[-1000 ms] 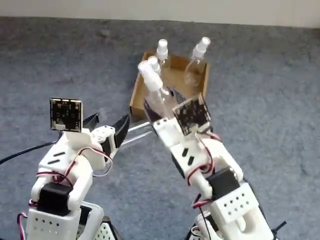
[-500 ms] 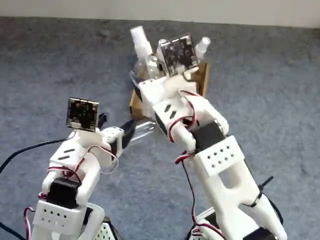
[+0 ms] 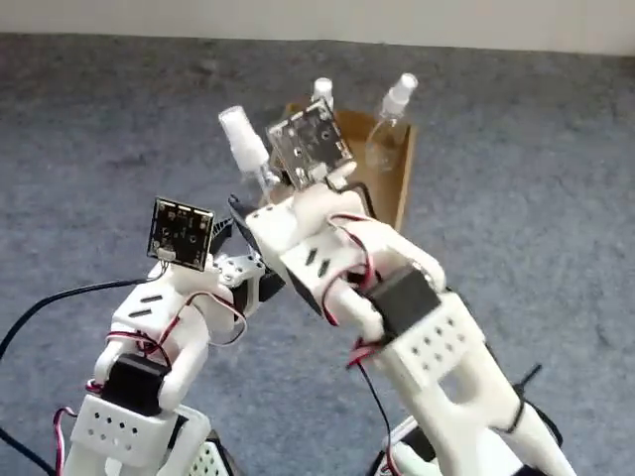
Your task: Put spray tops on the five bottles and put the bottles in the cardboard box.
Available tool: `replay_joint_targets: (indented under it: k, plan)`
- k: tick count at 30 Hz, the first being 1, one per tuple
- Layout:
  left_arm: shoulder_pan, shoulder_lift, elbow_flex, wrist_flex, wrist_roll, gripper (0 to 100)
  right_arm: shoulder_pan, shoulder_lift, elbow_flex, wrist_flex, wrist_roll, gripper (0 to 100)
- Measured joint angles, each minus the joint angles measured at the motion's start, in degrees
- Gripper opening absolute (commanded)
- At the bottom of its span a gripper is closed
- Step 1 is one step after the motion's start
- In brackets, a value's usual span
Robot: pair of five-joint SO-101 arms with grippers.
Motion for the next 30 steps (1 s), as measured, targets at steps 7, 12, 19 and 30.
replay_joint_targets:
  k: [7,12,19,30]
  plan:
    - [0.0,0.5,0.0,-0.2,-0.3,30,3.3,-4.4,-0.1,4.4,2.2,0.3]
    - [-0.4,0.5,0.6,-0.2,-0.4,30,14.9,-4.4,-0.1,1.8,5.5,0.3]
    - [-0.3,0.5,1.3,-0.2,-0.4,30,28.7,7.5,-0.2,-6.2,7.0,0.3]
    - [-0.3,0.5,3.4,-0.2,-0.4,30,30.3,14.0,23.7,-40.0,7.0,0.3]
